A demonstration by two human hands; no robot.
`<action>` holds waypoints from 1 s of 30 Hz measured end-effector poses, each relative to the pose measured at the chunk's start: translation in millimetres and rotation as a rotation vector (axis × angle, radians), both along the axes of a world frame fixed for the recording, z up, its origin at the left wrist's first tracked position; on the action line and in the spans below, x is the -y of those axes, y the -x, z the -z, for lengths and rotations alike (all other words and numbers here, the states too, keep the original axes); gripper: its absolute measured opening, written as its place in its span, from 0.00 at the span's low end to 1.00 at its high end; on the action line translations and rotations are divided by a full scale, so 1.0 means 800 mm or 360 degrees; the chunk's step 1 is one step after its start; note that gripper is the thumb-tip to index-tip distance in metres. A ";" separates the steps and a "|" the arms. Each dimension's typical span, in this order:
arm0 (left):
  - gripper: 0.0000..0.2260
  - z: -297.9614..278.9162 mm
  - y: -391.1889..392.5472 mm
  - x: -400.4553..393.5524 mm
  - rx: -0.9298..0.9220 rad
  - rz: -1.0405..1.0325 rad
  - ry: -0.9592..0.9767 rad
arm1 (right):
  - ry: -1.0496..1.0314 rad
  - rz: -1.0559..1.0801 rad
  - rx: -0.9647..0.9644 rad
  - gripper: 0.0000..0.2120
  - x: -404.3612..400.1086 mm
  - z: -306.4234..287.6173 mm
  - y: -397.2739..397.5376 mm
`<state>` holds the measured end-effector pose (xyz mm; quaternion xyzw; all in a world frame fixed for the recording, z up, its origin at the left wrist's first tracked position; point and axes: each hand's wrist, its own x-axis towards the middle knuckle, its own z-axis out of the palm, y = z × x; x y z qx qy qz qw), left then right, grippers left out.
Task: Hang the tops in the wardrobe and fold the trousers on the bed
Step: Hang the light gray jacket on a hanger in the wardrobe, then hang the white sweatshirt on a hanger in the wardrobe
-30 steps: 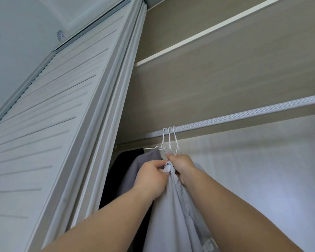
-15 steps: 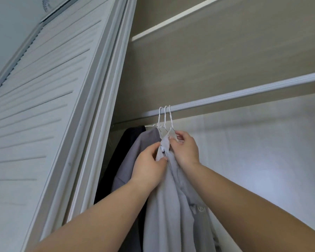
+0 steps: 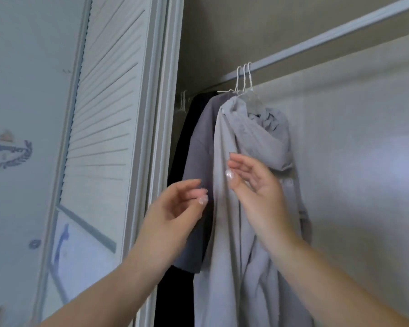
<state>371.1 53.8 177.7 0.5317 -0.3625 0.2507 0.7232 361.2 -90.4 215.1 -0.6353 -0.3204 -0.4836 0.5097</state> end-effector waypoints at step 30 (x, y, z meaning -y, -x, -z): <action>0.07 0.364 0.794 -0.462 -0.0814 -0.1872 0.0659 | 0.0715 -0.2254 -0.1356 0.11 -0.599 0.397 0.624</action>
